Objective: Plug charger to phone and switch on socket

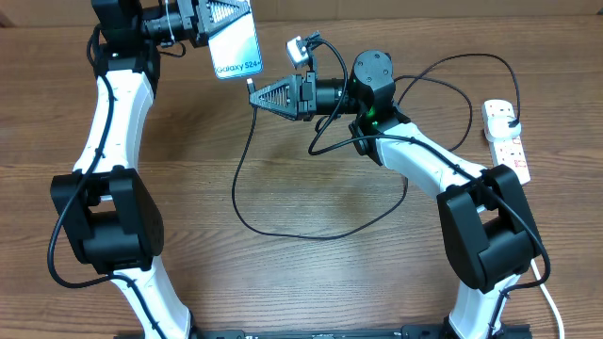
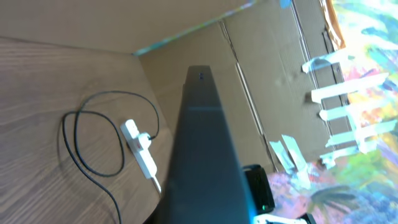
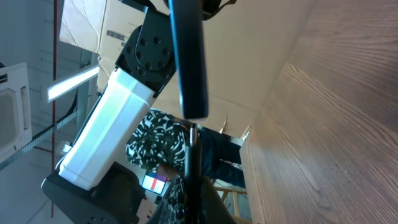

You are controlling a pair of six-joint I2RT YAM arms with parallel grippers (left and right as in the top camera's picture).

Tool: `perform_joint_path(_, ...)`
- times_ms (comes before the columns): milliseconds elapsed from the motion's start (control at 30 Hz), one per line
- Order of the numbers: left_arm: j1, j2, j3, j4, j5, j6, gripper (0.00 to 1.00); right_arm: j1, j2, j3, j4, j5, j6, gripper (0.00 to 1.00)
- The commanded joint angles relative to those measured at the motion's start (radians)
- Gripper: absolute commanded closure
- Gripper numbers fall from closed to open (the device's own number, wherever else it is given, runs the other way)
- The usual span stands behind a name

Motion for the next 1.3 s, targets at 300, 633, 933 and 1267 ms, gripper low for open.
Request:
perform_joint_path(300,-0.008,-0.014,0.013,0.004,-0.007,0.007,0.96,0.029,-0.030,0.015,0.008,0.012,-0.020,0.96)
perform_joint_path(633,-0.019,-0.014,0.013,0.004,0.042,0.007,0.96,0.025,-0.030,0.015,0.052,0.036,-0.019,0.96)
perform_joint_path(933,-0.031,-0.014,0.013,0.004,0.002,-0.127,0.96,0.026,-0.030,0.015,0.051,0.039,-0.050,0.96)
perform_joint_path(1267,-0.020,-0.014,0.013,0.005,0.011,-0.111,0.96,0.026,-0.030,0.015,0.070,0.037,-0.069,0.96)
